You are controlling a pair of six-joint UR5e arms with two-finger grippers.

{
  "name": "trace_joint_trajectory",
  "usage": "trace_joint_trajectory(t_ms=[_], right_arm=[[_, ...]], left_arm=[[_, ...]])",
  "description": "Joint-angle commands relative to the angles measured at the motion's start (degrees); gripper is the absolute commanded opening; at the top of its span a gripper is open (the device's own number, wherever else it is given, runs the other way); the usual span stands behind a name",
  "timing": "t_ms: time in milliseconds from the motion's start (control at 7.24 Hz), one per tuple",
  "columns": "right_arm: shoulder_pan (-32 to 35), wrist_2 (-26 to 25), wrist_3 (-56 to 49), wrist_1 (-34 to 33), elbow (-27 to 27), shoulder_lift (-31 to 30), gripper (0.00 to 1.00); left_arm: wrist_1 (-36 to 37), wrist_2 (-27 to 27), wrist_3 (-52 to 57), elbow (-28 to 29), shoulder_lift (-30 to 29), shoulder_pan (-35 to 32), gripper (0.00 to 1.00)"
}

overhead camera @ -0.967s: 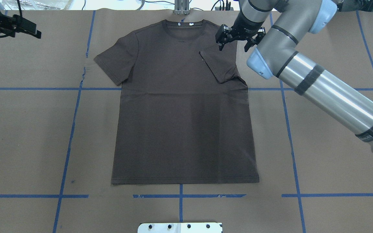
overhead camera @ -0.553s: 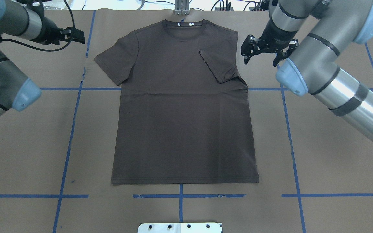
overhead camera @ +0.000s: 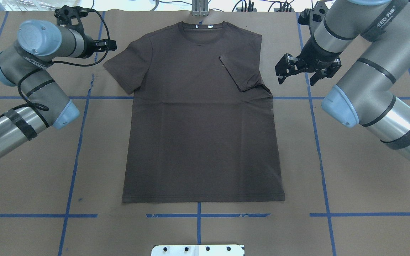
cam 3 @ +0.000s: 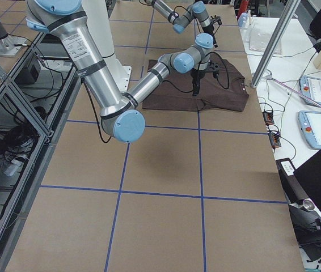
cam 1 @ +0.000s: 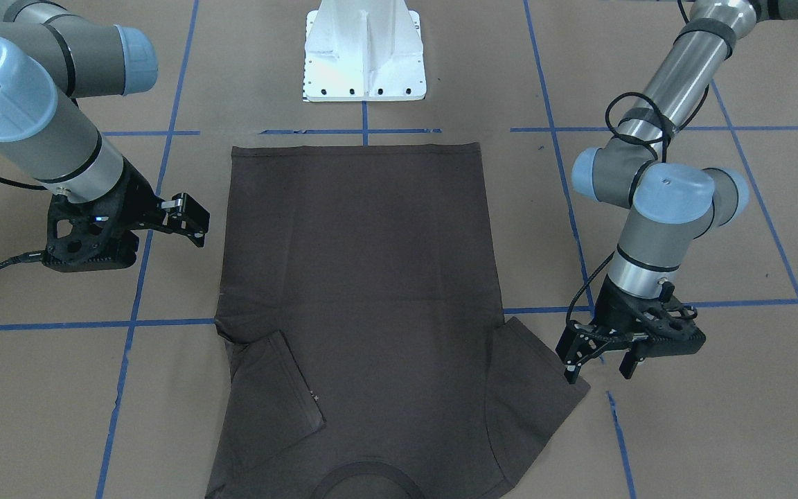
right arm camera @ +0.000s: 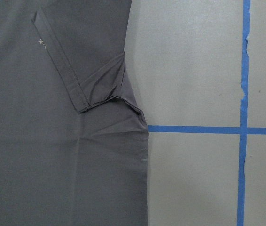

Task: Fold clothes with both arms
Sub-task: 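Raise the right gripper away while the left gripper moves toward the other sleeve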

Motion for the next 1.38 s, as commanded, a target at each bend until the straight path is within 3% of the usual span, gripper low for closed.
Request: trace_joint_trajectory(t_ms=[0,138,967,1105,1243], right_arm=[[-0.41,-0.21,-5.34,0.04,-0.47,0.1,1.0],[-0.42,-0.31,-6.42,0.12,-0.91,0.45,1.0],[-0.42,-0.31,-7.05,0.56,-0.83,0.54,1.0],[-0.33,-0.31,-7.05,0.56,-0.83,0.63,1.0],[-0.33,-0.39,-7.05,0.48,-0.83,1.07,1.0]], left_arm=[[-2.94,2.66,-0.13,5.49,-1.42,1.22,1.0],[-3.73,4.05,-0.13,8.11,-2.29,1.83,1.0],[-4.09,4.68,-0.13,10.07,-3.0,3.68,0.98],[-4.09,4.6,-0.13,10.25,-3.17,3.68,0.93],[-4.09,4.6,-0.13,10.25,-3.35,3.68,0.76]])
